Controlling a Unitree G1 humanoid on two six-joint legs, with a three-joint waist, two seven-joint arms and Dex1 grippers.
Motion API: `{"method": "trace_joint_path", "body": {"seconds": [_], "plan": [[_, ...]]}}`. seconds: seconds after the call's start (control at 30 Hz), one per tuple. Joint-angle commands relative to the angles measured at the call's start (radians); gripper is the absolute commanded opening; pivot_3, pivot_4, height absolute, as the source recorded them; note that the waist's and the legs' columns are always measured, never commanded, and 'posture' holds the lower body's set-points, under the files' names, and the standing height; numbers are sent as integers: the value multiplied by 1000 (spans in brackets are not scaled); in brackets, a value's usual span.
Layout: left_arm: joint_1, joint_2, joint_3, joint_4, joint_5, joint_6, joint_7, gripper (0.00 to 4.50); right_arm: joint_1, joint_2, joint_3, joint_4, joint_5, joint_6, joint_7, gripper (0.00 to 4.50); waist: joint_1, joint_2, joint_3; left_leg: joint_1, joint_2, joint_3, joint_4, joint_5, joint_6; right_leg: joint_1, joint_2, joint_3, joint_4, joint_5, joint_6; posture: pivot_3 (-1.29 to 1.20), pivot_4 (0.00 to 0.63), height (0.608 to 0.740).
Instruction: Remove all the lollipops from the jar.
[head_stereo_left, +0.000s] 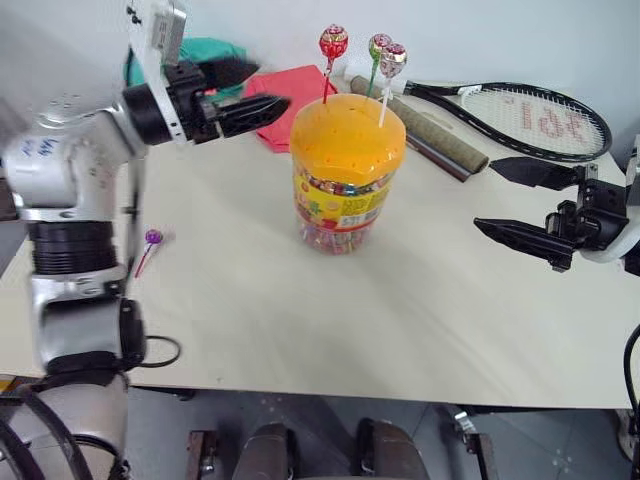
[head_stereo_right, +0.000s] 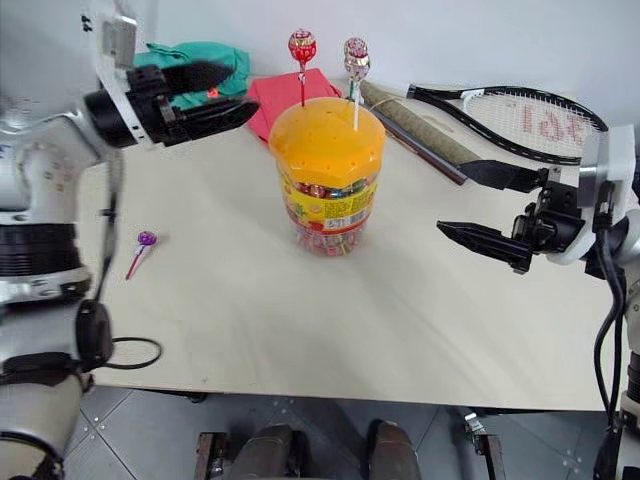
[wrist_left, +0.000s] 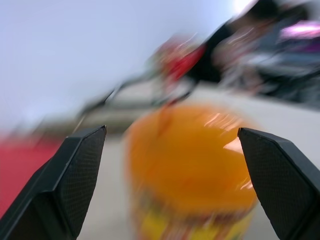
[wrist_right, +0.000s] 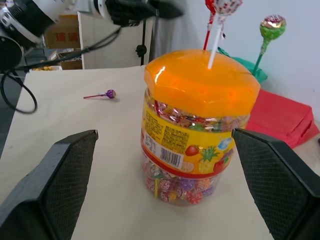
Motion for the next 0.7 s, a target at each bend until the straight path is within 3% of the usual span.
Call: {"method": "trace_joint_path", "body": {"seconds": [0.03, 0.2, 0.3, 0.7], "plan": [[-89, -34, -20, 151, 42, -169, -36, 4472, 21, -9, -70, -54, 32, 1, -30, 4500, 0, 0, 0, 0, 0, 0, 0, 0, 0, 0, 0, 0, 0, 0, 0, 0, 150, 740], [-220, -103, -70, 431, 122, -286, -42, 4472, 101, -7, -138, -131, 58, 20, -80, 4500, 0, 0, 0, 0, -1, 1, 0, 0, 1, 0, 0, 0, 0, 0, 0, 0, 150, 740], [-263, -130, -70, 531, 136, -342, -69, 3884, 144, -7, -180, -169, 75, 29, -109, 4500, -2, 0, 0, 0, -1, 1, -1, -1, 1, 0, 0, 0, 0, 0, 0, 0, 150, 740], [-391, -164, -52, 690, 179, -366, -65, 233, 224, -10, -233, -215, 102, 26, -150, 4500, -2, 0, 0, 0, 0, 1, -1, -1, 1, 0, 0, 0, 0, 0, 0, 0, 150, 740]]}}
